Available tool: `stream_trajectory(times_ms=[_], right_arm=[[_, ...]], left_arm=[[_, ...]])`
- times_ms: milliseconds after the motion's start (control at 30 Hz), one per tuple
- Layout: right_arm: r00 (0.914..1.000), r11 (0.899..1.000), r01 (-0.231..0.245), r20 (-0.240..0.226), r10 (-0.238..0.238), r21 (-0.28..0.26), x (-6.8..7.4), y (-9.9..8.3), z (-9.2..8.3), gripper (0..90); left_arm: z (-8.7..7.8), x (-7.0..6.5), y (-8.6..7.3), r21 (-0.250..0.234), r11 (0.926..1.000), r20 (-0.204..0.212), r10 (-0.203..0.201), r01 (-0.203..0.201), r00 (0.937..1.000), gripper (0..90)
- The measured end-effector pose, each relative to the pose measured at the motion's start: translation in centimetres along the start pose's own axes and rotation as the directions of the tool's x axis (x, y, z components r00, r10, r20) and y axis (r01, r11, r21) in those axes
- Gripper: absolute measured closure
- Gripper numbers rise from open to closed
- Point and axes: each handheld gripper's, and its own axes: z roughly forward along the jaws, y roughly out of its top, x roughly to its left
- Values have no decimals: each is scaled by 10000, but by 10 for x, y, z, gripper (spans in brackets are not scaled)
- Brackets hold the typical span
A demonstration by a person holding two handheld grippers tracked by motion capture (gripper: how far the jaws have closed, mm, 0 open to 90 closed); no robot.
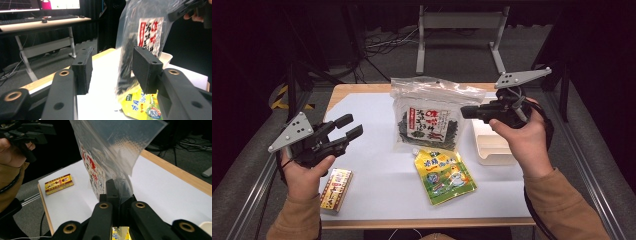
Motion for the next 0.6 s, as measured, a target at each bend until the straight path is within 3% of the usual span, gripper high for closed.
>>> stream_trajectory(times_ms=[300,600], right_arm=[[9977,9990,-421,547,412,158,-16,5,-10,900],[9920,9968,-776,1016,755,171,-31,11,-22,899]], left_arm=[[2,9,-8,430,9990,-348,-86,101,9994,434],[9,18,-18,1166,9931,-618,-31,104,9981,396]])
